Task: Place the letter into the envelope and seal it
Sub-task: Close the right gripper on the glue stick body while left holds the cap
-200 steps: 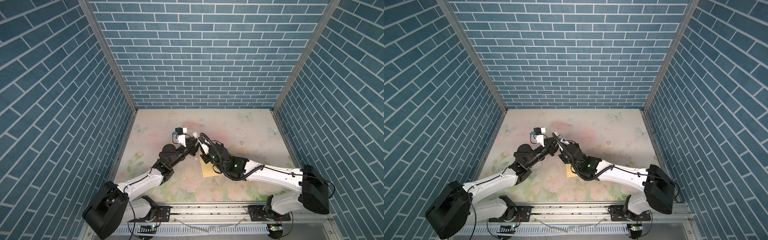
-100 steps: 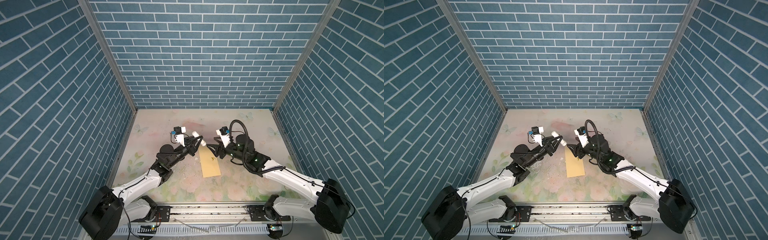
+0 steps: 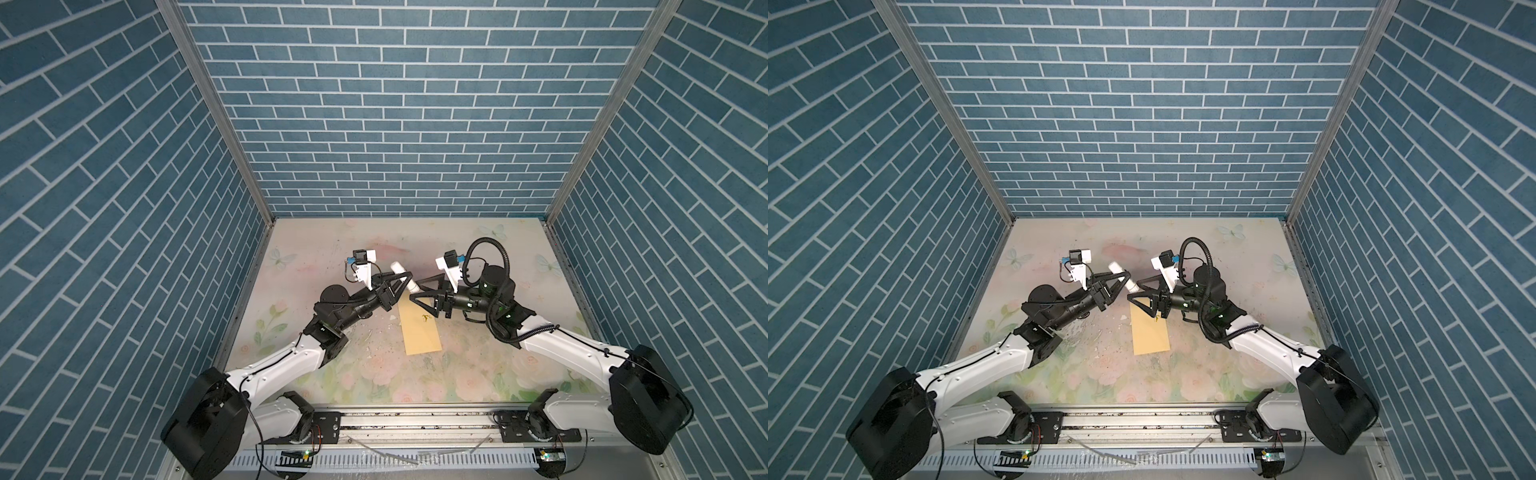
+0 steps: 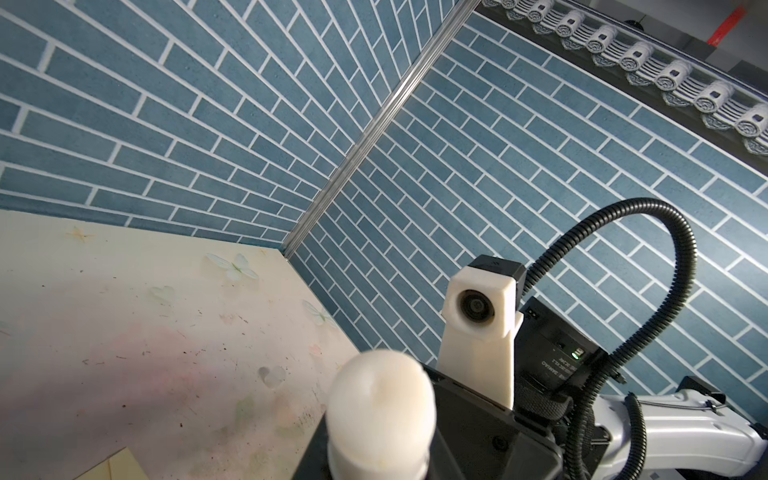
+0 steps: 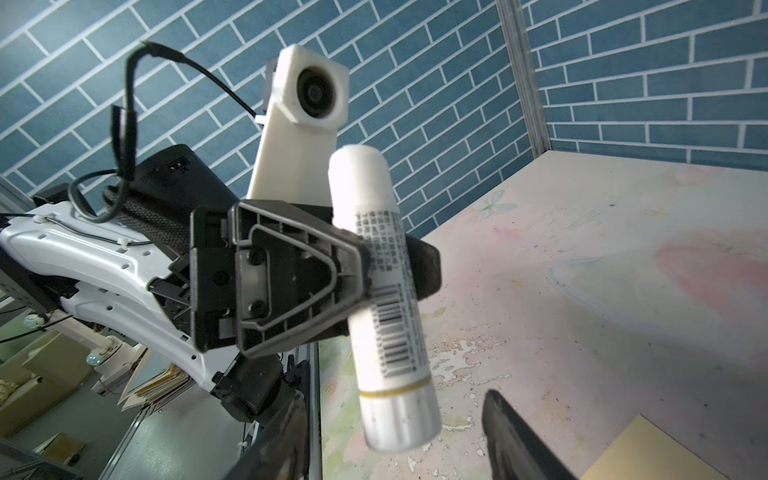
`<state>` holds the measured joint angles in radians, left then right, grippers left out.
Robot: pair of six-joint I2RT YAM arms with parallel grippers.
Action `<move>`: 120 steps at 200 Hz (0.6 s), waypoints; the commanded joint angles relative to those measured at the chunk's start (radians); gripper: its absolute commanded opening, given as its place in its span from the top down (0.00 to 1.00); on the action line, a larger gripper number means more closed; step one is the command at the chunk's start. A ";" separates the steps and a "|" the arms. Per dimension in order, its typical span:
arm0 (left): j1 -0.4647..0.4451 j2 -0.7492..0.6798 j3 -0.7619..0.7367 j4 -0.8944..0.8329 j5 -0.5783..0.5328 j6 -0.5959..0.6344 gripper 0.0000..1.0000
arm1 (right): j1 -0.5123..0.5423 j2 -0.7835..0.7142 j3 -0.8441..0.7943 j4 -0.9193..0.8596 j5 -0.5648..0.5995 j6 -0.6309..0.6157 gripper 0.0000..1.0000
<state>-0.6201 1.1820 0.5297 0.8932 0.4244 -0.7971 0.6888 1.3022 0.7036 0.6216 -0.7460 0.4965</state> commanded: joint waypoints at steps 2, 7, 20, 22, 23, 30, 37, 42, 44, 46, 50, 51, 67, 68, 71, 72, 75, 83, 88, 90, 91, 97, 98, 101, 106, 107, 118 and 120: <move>0.005 0.016 0.030 0.055 0.031 -0.026 1.00 | -0.004 0.008 -0.006 0.088 -0.056 0.048 0.43; 0.005 0.018 0.029 0.055 0.032 -0.027 1.00 | -0.004 0.009 -0.005 0.088 -0.056 0.048 0.45; 0.005 0.020 0.029 0.055 0.029 -0.026 1.00 | -0.005 0.012 -0.002 0.085 -0.059 0.048 0.52; 0.005 0.020 0.029 0.055 0.029 -0.026 1.00 | -0.005 0.013 0.000 0.083 -0.059 0.048 0.53; 0.005 0.020 0.029 0.055 0.029 -0.025 1.00 | -0.005 0.014 0.000 0.084 -0.059 0.048 0.54; 0.005 0.020 0.029 0.055 0.029 -0.026 1.00 | -0.004 0.015 0.000 0.080 -0.059 0.047 0.59; 0.005 0.021 0.029 0.056 0.027 -0.026 1.00 | -0.006 0.018 0.001 0.078 -0.059 0.047 0.63; 0.005 0.020 0.029 0.055 0.027 -0.025 1.00 | -0.006 0.019 0.000 0.077 -0.058 0.047 0.65; 0.006 0.020 0.029 0.056 0.027 -0.026 1.00 | -0.006 0.021 0.000 0.076 -0.058 0.047 0.66; 0.006 0.020 0.030 0.055 0.027 -0.025 1.00 | -0.006 0.021 0.000 0.076 -0.058 0.045 0.66; 0.006 0.018 0.030 0.056 0.026 -0.026 1.00 | -0.006 0.022 0.001 0.074 -0.056 0.045 0.67; 0.005 0.019 0.030 0.055 0.026 -0.026 1.00 | -0.006 0.022 0.001 0.073 -0.056 0.045 0.68; 0.006 0.016 0.030 0.050 0.026 -0.025 1.00 | -0.006 0.027 0.001 0.067 -0.053 0.043 0.72; 0.006 0.016 0.030 0.050 0.026 -0.025 1.00 | -0.007 0.028 0.001 0.067 -0.053 0.043 0.73; 0.006 0.016 0.030 0.050 0.026 -0.024 1.00 | -0.006 0.028 0.000 0.066 -0.052 0.043 0.74; 0.006 0.015 0.031 0.049 0.025 -0.024 1.00 | -0.006 0.028 0.001 0.066 -0.052 0.043 0.75; 0.006 0.016 0.030 0.049 0.025 -0.024 1.00 | -0.006 0.029 0.002 0.066 -0.051 0.044 0.77; 0.006 0.018 0.033 0.047 0.026 -0.023 1.00 | -0.006 0.029 0.003 0.064 -0.047 0.045 0.81; 0.006 0.018 0.033 0.047 0.026 -0.023 1.00 | -0.006 0.029 0.005 0.064 -0.045 0.045 0.84; 0.006 0.019 0.032 0.047 0.025 -0.022 1.00 | -0.006 0.029 0.006 0.063 -0.043 0.045 0.85; 0.006 0.019 0.033 0.047 0.024 -0.023 1.00 | -0.007 0.029 0.006 0.063 -0.043 0.045 0.86; 0.006 0.020 0.033 0.046 0.024 -0.021 1.00 | -0.006 0.028 0.007 0.061 -0.038 0.045 0.89; 0.006 0.019 0.032 0.047 0.024 -0.021 1.00 | -0.005 0.028 0.008 0.059 -0.037 0.045 0.89; 0.006 0.020 0.031 0.047 0.023 -0.021 1.00 | -0.006 0.026 0.009 0.056 -0.032 0.045 0.90; 0.006 0.020 0.030 0.046 0.022 -0.020 1.00 | -0.006 0.024 0.012 0.049 -0.023 0.045 0.93; 0.006 0.020 0.030 0.046 0.021 -0.019 1.00 | -0.006 0.024 0.012 0.047 -0.021 0.045 0.93; 0.006 0.021 0.028 0.040 0.015 -0.016 1.00 | -0.005 0.016 0.014 0.030 0.006 0.037 0.96; 0.006 0.020 0.029 0.039 0.013 -0.014 1.00 | -0.006 0.014 0.014 0.026 0.013 0.035 0.97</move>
<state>-0.6189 1.2007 0.5346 0.9134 0.4458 -0.8371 0.6815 1.3247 0.7036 0.6586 -0.7765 0.5198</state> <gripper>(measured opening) 0.277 0.266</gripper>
